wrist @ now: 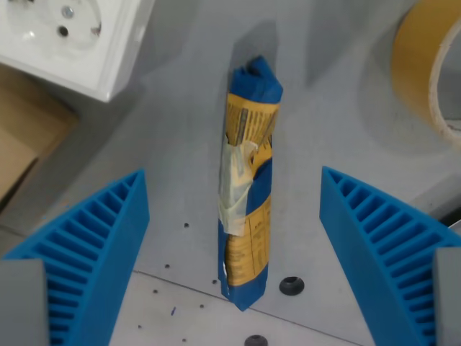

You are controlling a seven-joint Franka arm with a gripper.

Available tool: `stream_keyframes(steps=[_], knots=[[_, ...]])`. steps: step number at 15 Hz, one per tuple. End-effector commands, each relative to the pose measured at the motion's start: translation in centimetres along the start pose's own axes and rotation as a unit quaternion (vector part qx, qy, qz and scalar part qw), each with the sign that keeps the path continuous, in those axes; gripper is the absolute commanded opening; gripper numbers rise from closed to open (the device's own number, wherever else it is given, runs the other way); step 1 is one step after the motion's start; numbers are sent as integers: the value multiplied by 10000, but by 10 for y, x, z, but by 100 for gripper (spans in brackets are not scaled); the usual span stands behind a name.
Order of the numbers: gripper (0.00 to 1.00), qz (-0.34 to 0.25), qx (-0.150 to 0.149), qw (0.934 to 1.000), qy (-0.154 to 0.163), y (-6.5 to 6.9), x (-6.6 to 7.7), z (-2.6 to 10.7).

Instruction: Pick up the blue bag

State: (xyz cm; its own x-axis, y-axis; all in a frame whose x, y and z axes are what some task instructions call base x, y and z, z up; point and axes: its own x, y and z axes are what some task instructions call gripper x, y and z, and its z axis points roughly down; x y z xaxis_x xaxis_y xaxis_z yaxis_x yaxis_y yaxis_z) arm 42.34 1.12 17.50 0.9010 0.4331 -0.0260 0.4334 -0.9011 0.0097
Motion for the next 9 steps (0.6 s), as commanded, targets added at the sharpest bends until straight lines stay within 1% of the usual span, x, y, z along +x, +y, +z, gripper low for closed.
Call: stream_keyframes(steps=[1,4,9], knots=[[100,-348,-302,9972,584,2,-16,9],[100,-340,-318,9972,579,0,-18,15],[100,-318,-284,9980,462,0,-14,20]])
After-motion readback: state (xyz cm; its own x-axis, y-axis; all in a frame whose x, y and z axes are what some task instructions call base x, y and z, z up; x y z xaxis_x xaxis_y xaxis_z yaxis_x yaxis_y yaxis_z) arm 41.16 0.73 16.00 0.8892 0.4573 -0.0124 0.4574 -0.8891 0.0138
